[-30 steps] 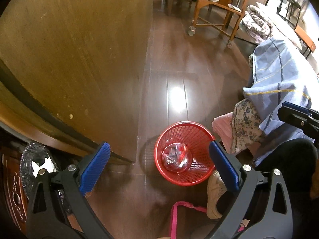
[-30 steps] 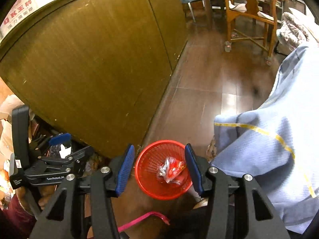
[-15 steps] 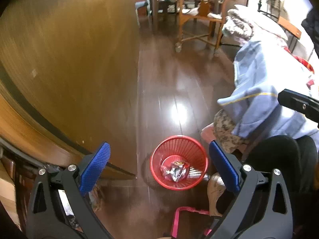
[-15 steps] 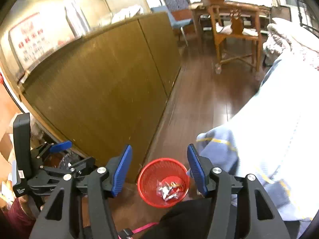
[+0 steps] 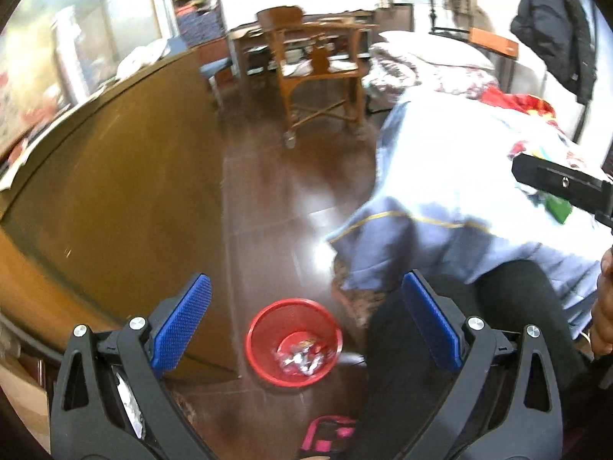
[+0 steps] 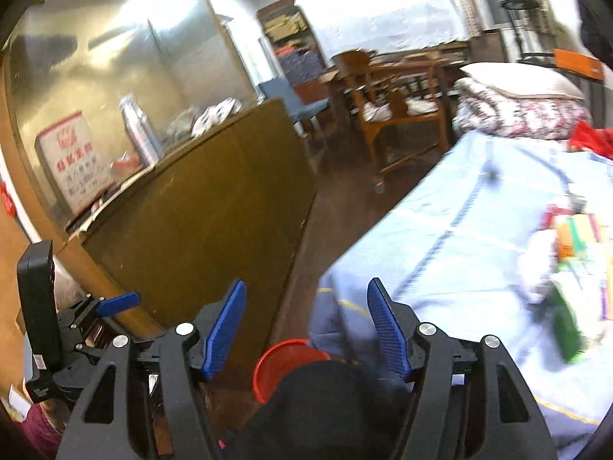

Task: Collect trash
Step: 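Move both tools back over the table toward the remaining trash, then grasp the orange-and-purple box with the right tool and lift it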

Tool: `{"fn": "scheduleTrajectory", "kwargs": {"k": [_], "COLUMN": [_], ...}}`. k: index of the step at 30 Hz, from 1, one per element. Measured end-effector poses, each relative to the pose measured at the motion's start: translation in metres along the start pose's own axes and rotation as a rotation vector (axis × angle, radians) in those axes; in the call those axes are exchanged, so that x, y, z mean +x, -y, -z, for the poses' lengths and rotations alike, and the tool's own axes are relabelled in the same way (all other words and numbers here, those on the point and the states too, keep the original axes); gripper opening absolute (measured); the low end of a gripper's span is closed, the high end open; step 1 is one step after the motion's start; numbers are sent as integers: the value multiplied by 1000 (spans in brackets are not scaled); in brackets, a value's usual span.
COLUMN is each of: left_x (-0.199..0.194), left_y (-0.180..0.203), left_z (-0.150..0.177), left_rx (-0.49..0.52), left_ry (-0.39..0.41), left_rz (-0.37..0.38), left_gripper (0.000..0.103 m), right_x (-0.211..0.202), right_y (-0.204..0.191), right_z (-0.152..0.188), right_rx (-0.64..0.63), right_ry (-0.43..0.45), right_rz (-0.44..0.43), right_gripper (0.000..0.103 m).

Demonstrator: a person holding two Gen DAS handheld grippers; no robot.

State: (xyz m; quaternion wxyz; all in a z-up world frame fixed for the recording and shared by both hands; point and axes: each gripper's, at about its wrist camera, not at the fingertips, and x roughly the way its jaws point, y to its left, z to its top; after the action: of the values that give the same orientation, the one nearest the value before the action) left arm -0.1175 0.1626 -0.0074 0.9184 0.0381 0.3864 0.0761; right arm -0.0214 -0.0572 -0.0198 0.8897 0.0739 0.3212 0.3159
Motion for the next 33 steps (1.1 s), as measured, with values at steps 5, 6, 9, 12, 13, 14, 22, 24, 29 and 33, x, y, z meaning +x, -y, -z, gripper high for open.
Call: {"fn": "scheduleTrajectory", "kwargs": {"k": [5,6,9,12,13,14,22,24,29,33], "left_x": [-4,-4,-3,0,4,7,40,50,70,83], "left_y": [64,73,109,137,149,155,197,203,215,214], "left_z": [-17,-19,-26,-33,-35,-38,-55,-58,-56,-53], "left_rx": [110,128,190,223,236,245,266,249,244,246], "left_ry": [37,43,63,71,69,64,-12,-41,-95,-125], "left_rz": [53,60,90,143,164,175,286,319,342,335], "left_gripper": [96,96,96,96,96,96,96,96,96,96], "right_x": [-46,-53,-78,-103,-110,-113,-132,-126,-96,-68], "right_y": [47,56,89,117,128,133,218,229,234,228], "right_z": [1,1,1,7,8,9,31,34,36,26], "right_rx": [73,88,150,199,213,227,380,403,383,343], "right_ry": [75,87,137,187,201,211,215,194,127,92], "right_rz": [58,67,112,161,188,210,334,339,324,292], "right_gripper": [69,69,69,71,72,73,73,73,73,73]}}
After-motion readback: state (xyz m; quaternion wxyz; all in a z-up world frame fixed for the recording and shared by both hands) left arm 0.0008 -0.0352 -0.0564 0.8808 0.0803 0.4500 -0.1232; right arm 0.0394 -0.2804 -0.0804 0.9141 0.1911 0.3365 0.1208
